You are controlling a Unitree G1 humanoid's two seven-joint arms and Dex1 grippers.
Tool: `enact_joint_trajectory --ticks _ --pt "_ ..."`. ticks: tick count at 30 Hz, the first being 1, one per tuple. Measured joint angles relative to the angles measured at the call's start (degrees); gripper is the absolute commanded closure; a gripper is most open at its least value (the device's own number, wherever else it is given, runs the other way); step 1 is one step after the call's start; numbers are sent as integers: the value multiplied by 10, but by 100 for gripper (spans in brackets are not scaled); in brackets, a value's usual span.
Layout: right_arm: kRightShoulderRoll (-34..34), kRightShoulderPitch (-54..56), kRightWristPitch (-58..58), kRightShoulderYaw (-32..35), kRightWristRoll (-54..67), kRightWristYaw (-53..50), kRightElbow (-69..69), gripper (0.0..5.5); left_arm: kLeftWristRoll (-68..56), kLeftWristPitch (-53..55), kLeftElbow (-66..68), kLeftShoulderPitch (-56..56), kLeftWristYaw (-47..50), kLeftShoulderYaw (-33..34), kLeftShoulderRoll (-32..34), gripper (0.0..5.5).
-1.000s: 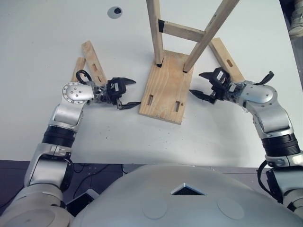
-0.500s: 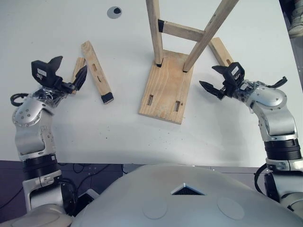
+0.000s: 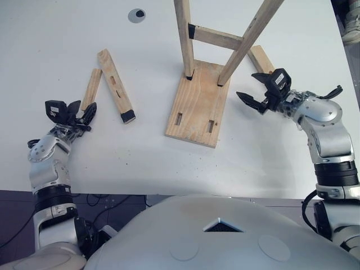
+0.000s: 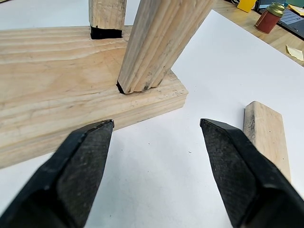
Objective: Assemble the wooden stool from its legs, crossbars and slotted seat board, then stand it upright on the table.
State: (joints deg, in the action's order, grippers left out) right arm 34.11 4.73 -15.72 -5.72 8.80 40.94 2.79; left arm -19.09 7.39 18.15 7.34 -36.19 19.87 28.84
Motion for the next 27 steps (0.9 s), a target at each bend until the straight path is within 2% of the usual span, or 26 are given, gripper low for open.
enact_joint_trajectory --ticks 6,13,16,19,20,23,25,27 --pt "0 0 0 0 0 -5 0 215 -1 -1 -1 3 -5 0 1 422" --pt "0 -1 -21 8 25 8 6 215 2 -36 -6 -2 31 13 -10 424" --pt "1 0 -138 65 212 69 88 215 -46 -70 -101 -70 69 59 -18 424" --pt "0 19 -228 118 380 64 124 215 -64 -78 -191 -120 71 45 -19 424" --pt "-4 39 -257 136 447 40 130 215 -65 -78 -224 -135 69 27 -21 424" --pt "-78 145 -302 168 613 -96 144 215 -69 -68 -332 -182 52 -56 -30 424" --pt "-135 209 -302 169 679 -211 138 215 -69 -60 -374 -194 41 -106 -39 424" --pt "-173 243 -304 158 711 -280 137 215 -69 -50 -398 -193 32 -143 -49 424"
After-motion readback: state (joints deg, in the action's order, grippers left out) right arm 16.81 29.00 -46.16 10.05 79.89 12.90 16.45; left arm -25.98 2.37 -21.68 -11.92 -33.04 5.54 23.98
